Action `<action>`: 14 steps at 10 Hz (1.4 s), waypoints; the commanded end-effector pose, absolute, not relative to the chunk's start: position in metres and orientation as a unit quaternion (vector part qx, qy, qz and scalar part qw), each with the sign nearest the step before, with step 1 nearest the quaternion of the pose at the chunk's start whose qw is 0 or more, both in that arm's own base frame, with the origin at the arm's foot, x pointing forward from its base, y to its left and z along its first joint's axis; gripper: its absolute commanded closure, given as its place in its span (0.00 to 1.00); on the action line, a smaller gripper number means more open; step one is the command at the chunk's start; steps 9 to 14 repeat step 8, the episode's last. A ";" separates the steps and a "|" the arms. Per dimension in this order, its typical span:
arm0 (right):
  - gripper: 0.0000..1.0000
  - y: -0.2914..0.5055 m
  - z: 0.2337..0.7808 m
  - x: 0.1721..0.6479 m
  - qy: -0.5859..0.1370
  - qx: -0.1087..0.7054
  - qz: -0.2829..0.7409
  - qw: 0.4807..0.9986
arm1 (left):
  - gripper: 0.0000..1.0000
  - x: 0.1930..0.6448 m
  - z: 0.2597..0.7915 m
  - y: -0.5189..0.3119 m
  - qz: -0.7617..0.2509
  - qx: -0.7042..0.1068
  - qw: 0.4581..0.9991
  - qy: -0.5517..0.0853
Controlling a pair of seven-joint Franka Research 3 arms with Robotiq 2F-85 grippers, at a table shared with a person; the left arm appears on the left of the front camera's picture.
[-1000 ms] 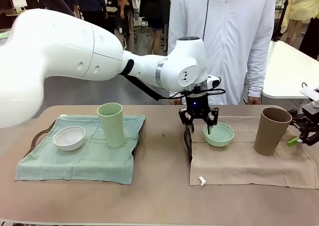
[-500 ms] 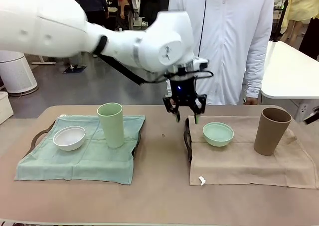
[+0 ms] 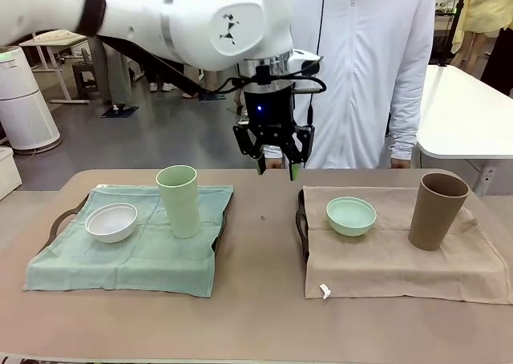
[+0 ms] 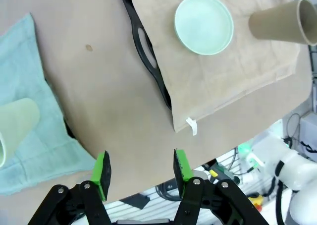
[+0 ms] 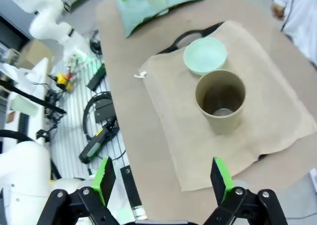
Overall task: Set up a tray with a mat and arrange the tableware.
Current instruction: Place the Picnic Bowl and Reusable plastic cup back onto the Handle tray in front of the human's position.
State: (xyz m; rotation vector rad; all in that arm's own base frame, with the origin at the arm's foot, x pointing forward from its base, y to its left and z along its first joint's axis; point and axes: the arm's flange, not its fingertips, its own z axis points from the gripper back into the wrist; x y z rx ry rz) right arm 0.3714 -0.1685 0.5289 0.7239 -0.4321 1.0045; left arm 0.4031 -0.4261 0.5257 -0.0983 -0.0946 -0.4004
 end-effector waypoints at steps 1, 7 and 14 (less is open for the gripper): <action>0.00 -0.183 0.502 0.387 -0.213 0.332 0.482 0.782 | 0.34 0.420 0.509 -0.437 -0.184 -0.062 0.980 -0.039; 0.00 -0.183 0.502 0.387 -0.213 0.332 0.482 0.782 | 0.34 0.420 0.509 -0.437 -0.184 -0.062 0.980 -0.039; 0.00 -0.183 0.502 0.387 -0.213 0.332 0.482 0.782 | 0.34 0.420 0.509 -0.437 -0.184 -0.062 0.980 -0.039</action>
